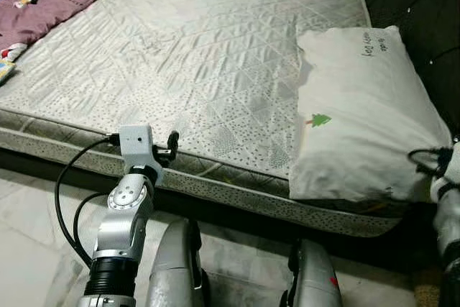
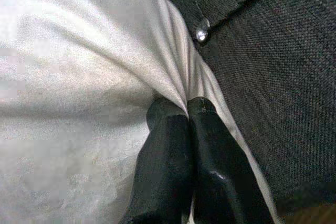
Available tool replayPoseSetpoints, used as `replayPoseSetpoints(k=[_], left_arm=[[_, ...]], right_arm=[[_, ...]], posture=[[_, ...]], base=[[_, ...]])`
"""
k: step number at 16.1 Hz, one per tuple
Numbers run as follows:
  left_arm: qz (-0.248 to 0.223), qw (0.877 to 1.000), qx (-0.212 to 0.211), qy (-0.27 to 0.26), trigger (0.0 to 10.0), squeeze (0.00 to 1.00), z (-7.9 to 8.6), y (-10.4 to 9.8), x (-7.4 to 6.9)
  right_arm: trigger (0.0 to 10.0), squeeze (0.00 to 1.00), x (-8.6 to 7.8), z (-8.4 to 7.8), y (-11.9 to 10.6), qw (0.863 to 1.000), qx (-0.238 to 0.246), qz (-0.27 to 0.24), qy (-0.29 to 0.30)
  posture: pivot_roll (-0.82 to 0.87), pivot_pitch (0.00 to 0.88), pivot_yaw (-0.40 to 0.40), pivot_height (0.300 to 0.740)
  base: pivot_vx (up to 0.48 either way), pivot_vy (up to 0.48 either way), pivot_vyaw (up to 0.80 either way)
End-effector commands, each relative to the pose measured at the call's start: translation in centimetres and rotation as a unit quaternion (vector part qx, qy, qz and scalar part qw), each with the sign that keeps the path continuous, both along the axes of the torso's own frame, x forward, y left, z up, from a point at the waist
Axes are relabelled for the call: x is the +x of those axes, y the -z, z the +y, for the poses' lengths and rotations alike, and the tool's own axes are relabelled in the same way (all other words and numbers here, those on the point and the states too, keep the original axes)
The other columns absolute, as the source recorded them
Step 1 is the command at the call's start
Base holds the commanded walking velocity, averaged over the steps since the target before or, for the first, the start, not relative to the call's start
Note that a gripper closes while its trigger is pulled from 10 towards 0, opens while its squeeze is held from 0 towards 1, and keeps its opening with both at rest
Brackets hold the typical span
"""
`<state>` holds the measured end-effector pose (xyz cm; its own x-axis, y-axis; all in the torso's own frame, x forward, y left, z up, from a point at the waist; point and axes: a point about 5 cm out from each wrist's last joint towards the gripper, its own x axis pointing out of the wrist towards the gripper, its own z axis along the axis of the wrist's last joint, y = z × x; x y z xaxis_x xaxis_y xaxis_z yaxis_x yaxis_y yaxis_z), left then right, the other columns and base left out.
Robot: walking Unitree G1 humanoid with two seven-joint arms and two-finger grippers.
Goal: Clean up the room
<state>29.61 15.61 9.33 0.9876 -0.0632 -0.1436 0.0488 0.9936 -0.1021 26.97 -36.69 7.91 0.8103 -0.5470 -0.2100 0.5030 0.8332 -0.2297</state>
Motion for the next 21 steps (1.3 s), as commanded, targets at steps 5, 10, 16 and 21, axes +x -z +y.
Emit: replayPoseSetpoints(k=[5, 10, 16, 21], left_arm=[[-0.004, 1.0, 0.009, 0.006, 10.0, 0.0, 0.1, -0.2, 0.4], [-0.009, 1.0, 0.011, 0.006, 10.0, 0.0, 0.0, -0.3, 0.6], [-0.01, 1.0, 0.013, -0.002, 10.0, 0.0, 0.3, -0.3, 0.7], [-0.012, 1.0, 0.011, -0.002, 10.0, 0.0, 0.1, -0.5, 1.0]], right_arm=[[0.0, 0.0, -0.2, 2.9, 2.0, 1.0, 0.021, -0.011, -0.018], [10.0, 1.0, 3.9, 4.8, -2.0, 0.996, -0.023, -0.065, -0.061], [10.0, 1.0, 7.8, 7.2, -10.6, 0.971, -0.094, -0.203, -0.09], [10.0, 1.0, 8.5, 12.9, -1.0, 0.975, 0.197, -0.001, -0.101]], posture=[[0.02, 0.0, 0.019, 0.592], [0.03, 0.0, 0.019, 0.592], [0.03, 0.0, 0.013, 0.592], [0.05, 0.0, 0.009, 0.592]], base=[[0.0, 0.0, 0.0], [0.0, 0.0, 0.0], [0.0, 0.0, 0.0], [0.0, 0.0, 0.0]])
